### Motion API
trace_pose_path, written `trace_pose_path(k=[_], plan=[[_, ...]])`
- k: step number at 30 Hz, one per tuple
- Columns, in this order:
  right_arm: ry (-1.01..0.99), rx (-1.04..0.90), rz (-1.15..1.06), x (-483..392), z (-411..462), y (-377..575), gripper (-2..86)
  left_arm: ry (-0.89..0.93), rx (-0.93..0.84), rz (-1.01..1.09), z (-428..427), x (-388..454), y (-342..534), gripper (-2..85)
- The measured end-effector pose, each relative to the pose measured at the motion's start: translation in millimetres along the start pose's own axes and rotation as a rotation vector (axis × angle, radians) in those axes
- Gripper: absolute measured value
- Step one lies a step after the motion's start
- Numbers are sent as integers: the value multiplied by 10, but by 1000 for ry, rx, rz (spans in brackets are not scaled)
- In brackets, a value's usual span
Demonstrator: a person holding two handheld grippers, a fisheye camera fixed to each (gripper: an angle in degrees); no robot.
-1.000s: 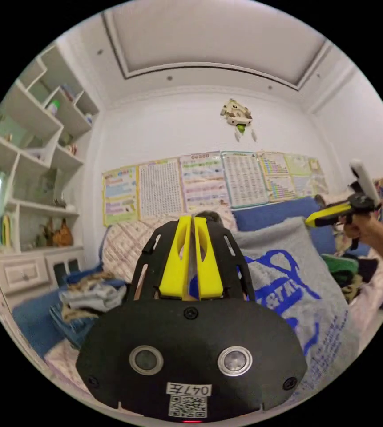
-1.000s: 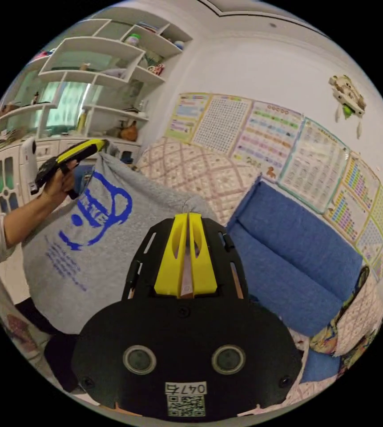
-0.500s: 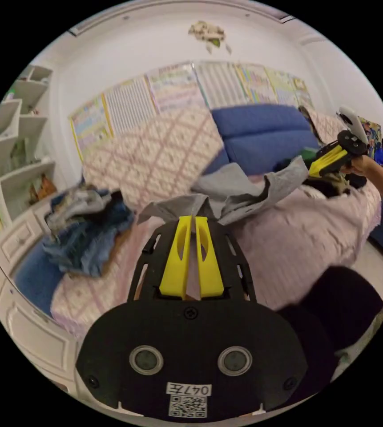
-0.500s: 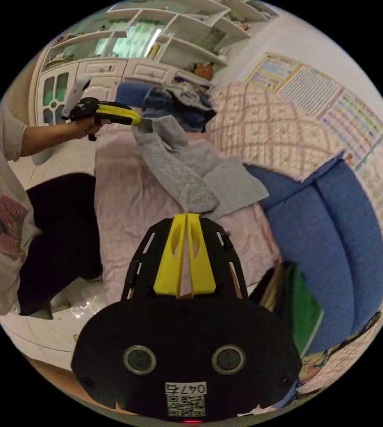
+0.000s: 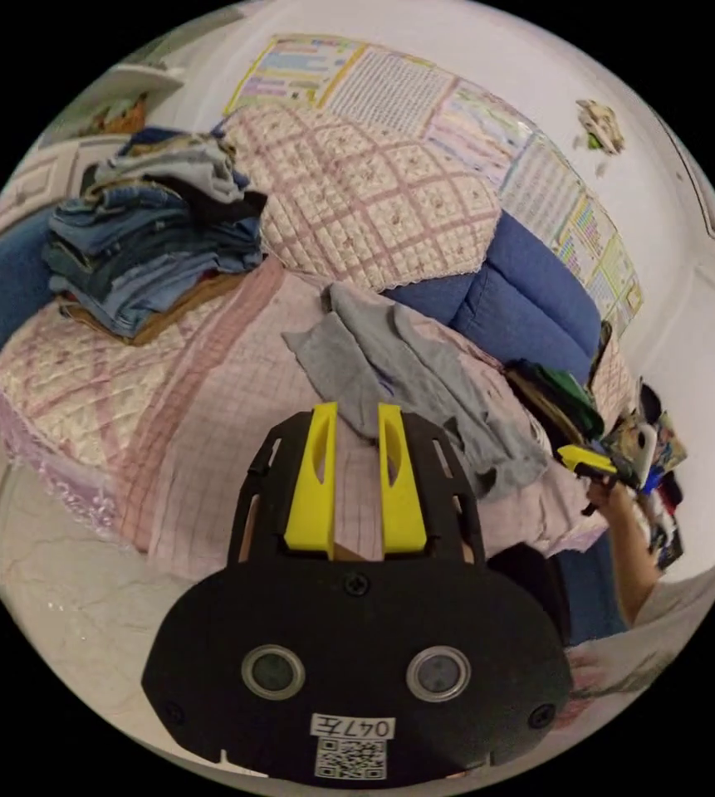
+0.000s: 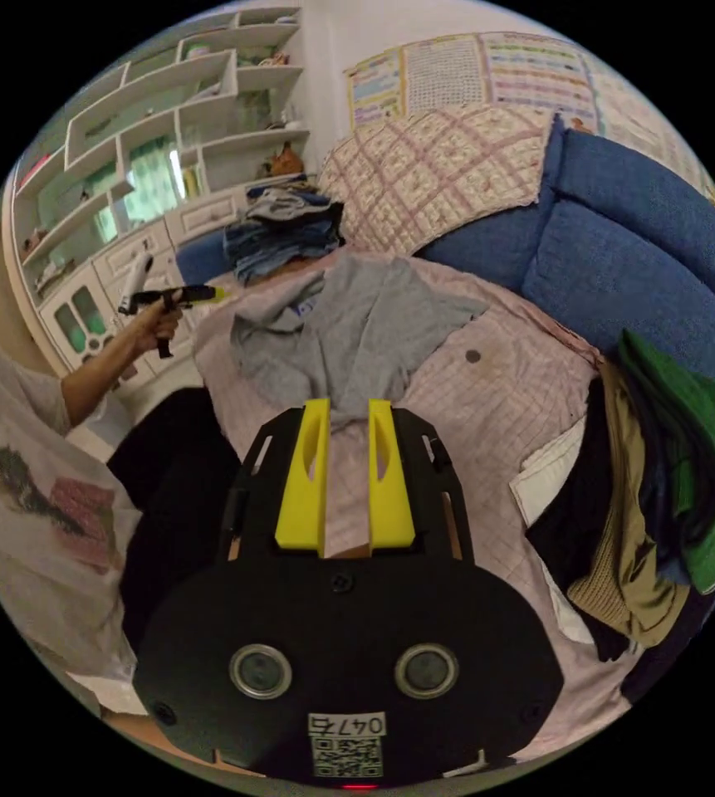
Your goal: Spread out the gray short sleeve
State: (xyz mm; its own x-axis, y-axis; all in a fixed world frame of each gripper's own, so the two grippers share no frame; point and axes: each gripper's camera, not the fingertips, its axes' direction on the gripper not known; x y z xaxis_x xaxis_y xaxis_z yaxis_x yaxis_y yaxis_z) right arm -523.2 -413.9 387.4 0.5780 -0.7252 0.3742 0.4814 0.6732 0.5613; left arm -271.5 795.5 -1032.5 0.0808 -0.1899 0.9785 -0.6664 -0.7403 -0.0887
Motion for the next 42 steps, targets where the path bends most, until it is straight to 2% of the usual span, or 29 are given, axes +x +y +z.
trace_pose_path(k=[2, 4, 8, 13, 16, 19, 23, 27, 29, 32, 34, 37, 40, 42], plan=[[42, -11, 104, 116, 254, -11, 23, 63, -34, -111, -4, -233, -943, 85], [81, -23, 176, 212, 423, 39, 19, 71, -34, -192, -113, -392, -1525, 87], [-22, 43, 256, 474, 729, 230, 20, 27, -76, -271, -304, -354, -2719, 98], [-61, 4, 329, 798, 1229, 345, 27, -34, -141, -306, -409, -169, -3583, 76], [-65, -31, 370, 986, 1615, 384, 29, -30, -143, -320, -555, -123, -3762, 17], [-107, -79, 419, 1210, 2041, 413, 34, 38, -48, -329, -1008, -89, -3701, -6], [-223, -94, 416, 1351, 2485, 393, 33, 0, 111, -265, -2033, 56, -3374, -9], [-159, -152, 354, 1321, 2766, 261, -4, -87, 224, -205, -2959, 167, -2880, -10], [-55, -57, 370, 1325, 2644, 202, -11, -150, 247, -171, -3395, 222, -2504, -10], [109, 155, 501, 1384, 2206, 385, -12, -246, 153, -99, -3423, 355, -2085, -10], [180, 200, 581, 1378, 2050, 616, -12, -293, 92, -47, -3243, 406, -1822, -9], [208, 204, 711, 1354, 2088, 1055, -12, -262, 31, -19, -2808, 246, -1406, -7], [123, 146, 774, 1374, 2344, 1294, -12, -206, 89, -17, -2683, 5, -941, 4], [104, 134, 782, 1332, 2417, 1340, -12, -243, 133, 37, -2775, 24, -611, 13]])
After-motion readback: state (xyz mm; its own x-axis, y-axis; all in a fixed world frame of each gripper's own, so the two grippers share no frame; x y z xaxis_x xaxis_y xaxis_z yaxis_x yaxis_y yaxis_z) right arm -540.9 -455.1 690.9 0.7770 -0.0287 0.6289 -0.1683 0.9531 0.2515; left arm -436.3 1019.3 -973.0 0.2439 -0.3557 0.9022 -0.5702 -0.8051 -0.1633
